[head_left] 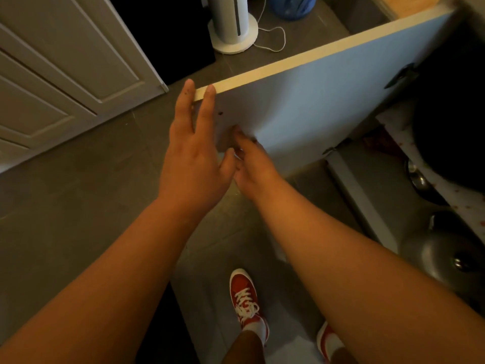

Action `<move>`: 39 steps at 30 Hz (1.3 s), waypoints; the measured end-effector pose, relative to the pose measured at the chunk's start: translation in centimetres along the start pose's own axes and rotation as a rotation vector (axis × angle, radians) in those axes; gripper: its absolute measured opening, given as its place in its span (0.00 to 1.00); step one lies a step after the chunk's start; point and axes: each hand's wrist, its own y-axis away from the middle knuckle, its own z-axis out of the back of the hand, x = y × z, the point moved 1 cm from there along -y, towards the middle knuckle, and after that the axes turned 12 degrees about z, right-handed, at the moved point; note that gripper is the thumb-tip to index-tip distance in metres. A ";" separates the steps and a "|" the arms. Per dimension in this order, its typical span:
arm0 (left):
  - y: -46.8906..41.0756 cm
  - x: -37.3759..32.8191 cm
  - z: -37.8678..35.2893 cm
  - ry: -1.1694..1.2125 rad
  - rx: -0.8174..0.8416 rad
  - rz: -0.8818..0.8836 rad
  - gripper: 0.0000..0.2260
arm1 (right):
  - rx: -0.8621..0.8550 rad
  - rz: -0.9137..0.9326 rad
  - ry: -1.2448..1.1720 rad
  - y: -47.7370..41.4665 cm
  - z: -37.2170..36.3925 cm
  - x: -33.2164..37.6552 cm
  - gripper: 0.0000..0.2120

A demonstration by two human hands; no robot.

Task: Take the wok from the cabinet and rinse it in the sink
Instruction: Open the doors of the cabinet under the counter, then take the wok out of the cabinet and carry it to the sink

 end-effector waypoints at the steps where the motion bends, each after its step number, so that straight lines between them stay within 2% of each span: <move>1: 0.6 0.3 0.1 0.016 -0.045 0.013 0.37 | 0.012 -0.017 0.031 0.3 0.2 -0.2 0.27; 3: 2.2 1.0 -0.2 0.066 -0.135 0.035 0.35 | 0.000 -0.052 0.099 1.4 1.0 -0.3 0.31; 5: 4.1 1.4 -1.3 0.135 -0.119 0.077 0.33 | -0.009 -0.045 0.171 2.6 2.9 0.0 0.33; 8: 7.1 0.6 -5.0 0.191 0.082 0.175 0.26 | -0.045 0.023 0.356 4.9 8.7 1.8 0.30; 11: 9.7 -0.8 -9.0 0.173 0.367 0.281 0.18 | -0.087 0.069 0.559 7.3 15.0 3.7 0.29; 14: 11.6 -3.1 -12.8 0.125 0.593 0.181 0.14 | -0.148 0.111 0.747 9.3 21.1 5.9 0.27; 17: 12.8 -6.6 -16.0 0.085 0.737 0.093 0.12 | -0.193 0.212 0.986 11.4 26.4 9.1 0.26; 19: 13.4 -9.5 -18.1 0.062 0.798 0.030 0.12 | -0.238 0.300 1.244 12.9 29.9 11.5 0.24; 22: 14.1 -13.9 -20.8 0.041 0.861 -0.090 0.13 | -0.265 0.318 1.715 14.8 33.7 14.7 0.26; 24: 14.7 -17.0 -22.5 0.033 0.903 -0.136 0.13 | -0.319 0.341 1.885 15.8 36.1 16.8 0.27; 28: 15.1 -22.0 -25.2 0.089 0.967 -0.150 0.12 | -0.494 0.380 1.952 17.7 39.1 19.7 0.33; 31: 15.1 -24.7 -27.1 0.189 0.984 -0.124 0.14 | -0.583 0.265 1.846 18.0 40.3 20.5 0.41; 33: 15.0 -26.1 -28.3 0.209 0.957 -0.123 0.18 | -0.638 0.123 1.786 17.7 40.9 20.9 0.41; 35: 14.9 -27.3 -29.3 0.248 0.932 -0.092 0.19 | -0.656 0.101 1.720 17.6 41.0 21.0 0.37; 37: 14.9 -28.5 -30.1 0.358 0.941 0.039 0.18 | -0.624 0.190 1.658 17.8 40.7 20.7 0.34; 39: 14.8 -29.6 -30.8 0.506 0.996 0.260 0.16 | -0.590 0.245 1.574 18.0 40.2 20.1 0.33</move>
